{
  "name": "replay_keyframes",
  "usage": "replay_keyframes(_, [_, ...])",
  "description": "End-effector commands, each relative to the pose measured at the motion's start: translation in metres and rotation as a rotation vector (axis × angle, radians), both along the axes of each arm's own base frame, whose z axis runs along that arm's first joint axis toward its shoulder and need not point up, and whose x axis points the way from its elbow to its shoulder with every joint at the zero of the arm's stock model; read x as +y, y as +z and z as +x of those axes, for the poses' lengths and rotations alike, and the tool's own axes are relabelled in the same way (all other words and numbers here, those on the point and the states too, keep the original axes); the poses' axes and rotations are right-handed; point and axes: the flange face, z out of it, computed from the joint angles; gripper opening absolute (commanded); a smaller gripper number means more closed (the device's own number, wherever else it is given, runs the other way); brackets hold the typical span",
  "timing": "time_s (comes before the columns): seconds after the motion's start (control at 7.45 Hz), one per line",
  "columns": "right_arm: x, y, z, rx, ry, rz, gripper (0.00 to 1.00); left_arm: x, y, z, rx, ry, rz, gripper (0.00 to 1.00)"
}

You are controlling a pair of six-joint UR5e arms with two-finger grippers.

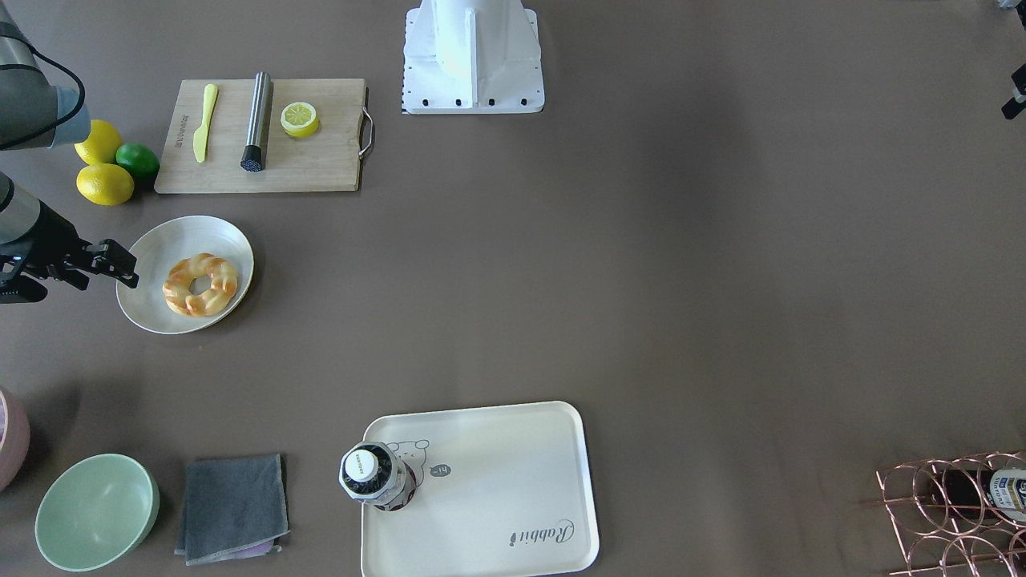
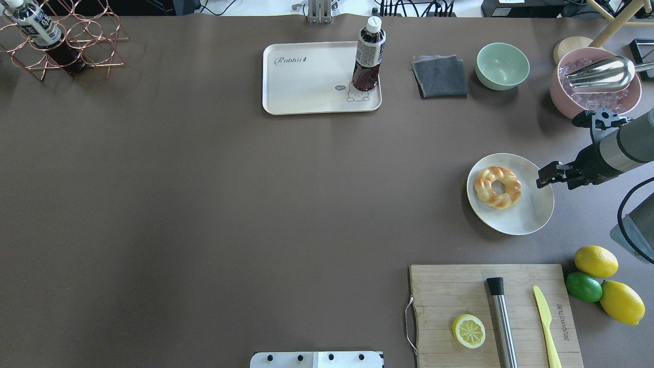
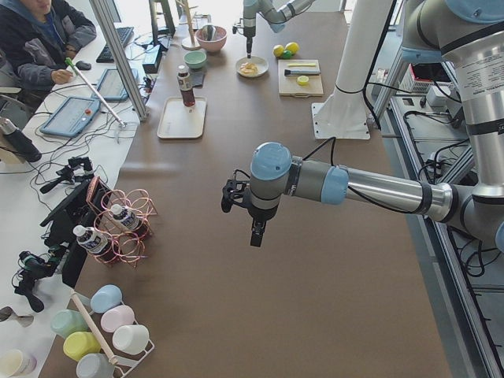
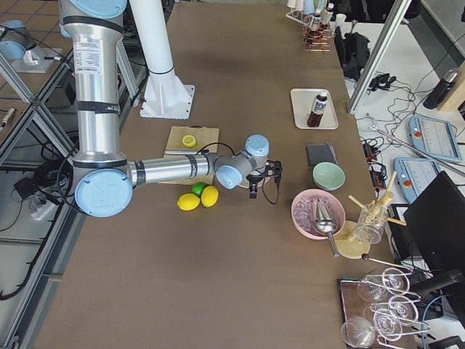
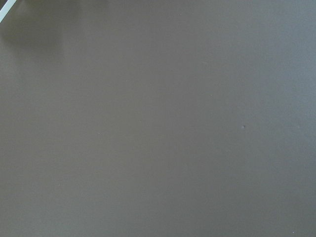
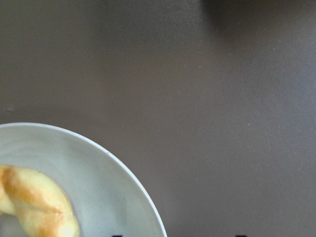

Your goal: Place donut on tray

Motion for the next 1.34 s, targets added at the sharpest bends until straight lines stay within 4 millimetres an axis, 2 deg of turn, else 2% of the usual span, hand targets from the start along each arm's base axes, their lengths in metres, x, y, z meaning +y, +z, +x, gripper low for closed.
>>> replay_keyframes(0.0, [0.002, 0.000, -0.007, -0.001, 0.000, -0.015, 0.42, -0.001, -0.001, 0.002, 0.001, -0.003, -0.008, 0.98])
replay_keyframes(0.27, [0.004, -0.003, -0.011, -0.004, 0.013, -0.034, 0.00, 0.000, 0.001, 0.002, 0.001, -0.003, -0.011, 0.98])
replay_keyframes(0.54, [0.005, -0.007, -0.012, -0.009, 0.010, -0.030, 0.00, 0.000, 0.001, 0.002, 0.001, -0.003, -0.011, 0.98])
replay_keyframes(0.67, [0.005, -0.022, -0.012, -0.030, 0.010, -0.011, 0.00, 0.000, 0.001, 0.002, 0.001, -0.003, -0.011, 0.98])
replay_keyframes(0.81, [0.004, -0.051, -0.013, -0.065, 0.013, 0.022, 0.00, -0.001, 0.000, 0.003, 0.002, -0.004, -0.012, 0.98])
replay_keyframes(0.94, [-0.001, -0.093, -0.020, -0.126, 0.031, 0.031, 0.00, -0.002, -0.007, 0.008, 0.018, -0.017, -0.027, 0.98])
replay_keyframes(1.07, [-0.009, -0.127, -0.032, -0.190, 0.043, -0.004, 0.00, 0.001, -0.043, 0.020, 0.054, -0.026, -0.012, 0.98])
replay_keyframes(1.21, [-0.006, -0.150, -0.047, -0.218, 0.038, -0.007, 0.00, -0.016, -0.086, 0.054, 0.122, -0.033, -0.043, 0.98])
